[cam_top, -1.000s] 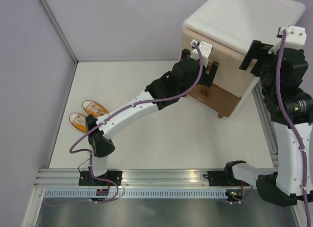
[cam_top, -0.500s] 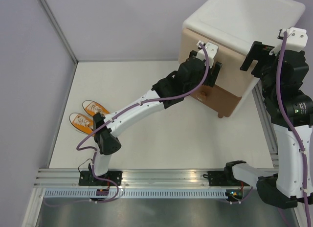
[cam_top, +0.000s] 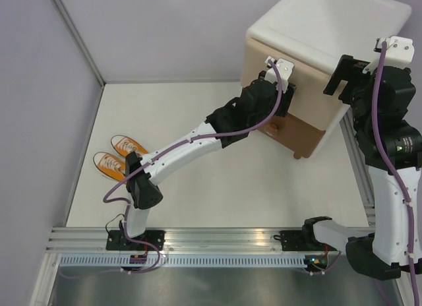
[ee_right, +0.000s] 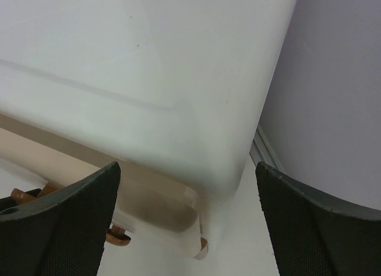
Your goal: Place and organize the shoes in the shoe cabinet
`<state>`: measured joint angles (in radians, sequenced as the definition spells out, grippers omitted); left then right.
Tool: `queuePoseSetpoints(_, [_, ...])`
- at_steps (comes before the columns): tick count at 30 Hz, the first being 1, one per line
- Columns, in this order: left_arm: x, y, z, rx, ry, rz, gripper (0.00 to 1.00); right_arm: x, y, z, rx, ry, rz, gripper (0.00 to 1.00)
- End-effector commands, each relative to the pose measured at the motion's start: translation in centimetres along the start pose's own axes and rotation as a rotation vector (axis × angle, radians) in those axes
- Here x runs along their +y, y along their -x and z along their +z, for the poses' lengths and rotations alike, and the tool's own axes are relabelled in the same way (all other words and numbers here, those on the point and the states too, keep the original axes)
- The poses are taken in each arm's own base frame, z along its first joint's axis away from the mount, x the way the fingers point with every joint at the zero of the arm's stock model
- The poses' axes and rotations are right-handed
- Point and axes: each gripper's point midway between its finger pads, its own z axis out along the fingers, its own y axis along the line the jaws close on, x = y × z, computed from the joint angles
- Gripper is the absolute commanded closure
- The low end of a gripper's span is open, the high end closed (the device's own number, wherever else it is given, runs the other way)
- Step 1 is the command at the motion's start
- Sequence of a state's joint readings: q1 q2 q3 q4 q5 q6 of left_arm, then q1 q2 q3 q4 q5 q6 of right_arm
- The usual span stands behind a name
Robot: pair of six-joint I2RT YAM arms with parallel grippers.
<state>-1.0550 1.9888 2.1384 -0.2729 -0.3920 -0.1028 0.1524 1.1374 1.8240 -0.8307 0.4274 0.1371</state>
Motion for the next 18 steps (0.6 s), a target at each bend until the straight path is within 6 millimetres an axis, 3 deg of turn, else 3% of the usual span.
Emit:
queuePoseSetpoints(1, [0.8,4.0,-2.1,-0.092,0.003,-0.041,0.98,-0.6,0.2,0.0,0.015,-0.034,0.0,0.02])
queuePoseSetpoints(18, [2.0,6.0,-7.2,-0.109,-0.022,-0.104,0.98,-0.4,-0.6,1.0,0.066,-0.057,-0.007,0.02])
